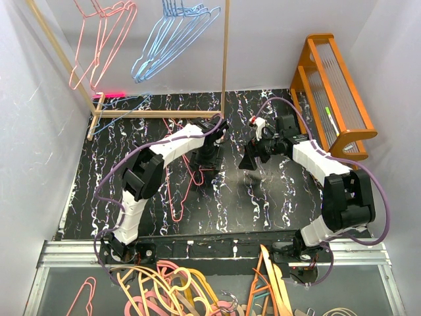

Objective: Organize the hangers

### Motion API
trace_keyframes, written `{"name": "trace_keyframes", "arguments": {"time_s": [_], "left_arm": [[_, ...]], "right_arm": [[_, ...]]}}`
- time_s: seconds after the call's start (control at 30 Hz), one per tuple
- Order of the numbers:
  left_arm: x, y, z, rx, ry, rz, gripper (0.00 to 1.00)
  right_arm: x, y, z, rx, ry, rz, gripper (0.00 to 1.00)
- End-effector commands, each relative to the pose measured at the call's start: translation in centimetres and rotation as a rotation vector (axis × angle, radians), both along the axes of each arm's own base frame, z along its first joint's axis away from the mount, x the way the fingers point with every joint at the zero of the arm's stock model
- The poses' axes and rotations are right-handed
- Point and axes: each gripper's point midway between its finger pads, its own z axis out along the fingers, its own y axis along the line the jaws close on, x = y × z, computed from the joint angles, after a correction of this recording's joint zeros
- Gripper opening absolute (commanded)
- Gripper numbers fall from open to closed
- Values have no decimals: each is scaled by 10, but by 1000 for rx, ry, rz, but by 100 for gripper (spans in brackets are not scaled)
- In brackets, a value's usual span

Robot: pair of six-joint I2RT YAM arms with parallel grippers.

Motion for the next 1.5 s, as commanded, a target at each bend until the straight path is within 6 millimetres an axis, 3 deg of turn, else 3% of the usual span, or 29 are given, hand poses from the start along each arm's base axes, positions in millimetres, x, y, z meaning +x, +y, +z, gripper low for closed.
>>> {"name": "trace_keyframes", "arguments": {"time_s": [0.0,0.27,0.63,0.73,0.8,0.9,1.03,1.13,1.27,1.33,1.47], "left_arm": [[-1,6,13,7,-23,10,66],[-19,11,-10,30,54,15,63],[-26,-7,-27,9,98,0,58],[-33,-9,-37,-1,134,-10,44],[-37,-9,-44,-3,154,-17,19],[-44,-9,-51,-17,192,-38,1],[-49,-2,-53,-11,215,-83,0],[-47,1,-32,-74,199,-153,0],[-40,2,35,-302,140,-294,0],[-38,17,67,-333,94,-325,0],[-55,51,113,-338,95,-370,0]], "right_arm": [[8,1,19,31,-90,-16,99],[4,1,14,44,-87,-32,99],[-4,-1,7,47,-76,-42,99],[-5,-1,6,48,-76,-43,99],[-6,-1,5,48,-76,-44,99],[-8,-2,4,47,-74,-45,99],[-8,-1,3,48,-75,-47,99],[-6,-1,7,54,-83,-52,99],[0,1,20,61,-130,-34,99],[5,3,28,67,-168,-13,99],[15,7,46,85,-267,20,99]]}}
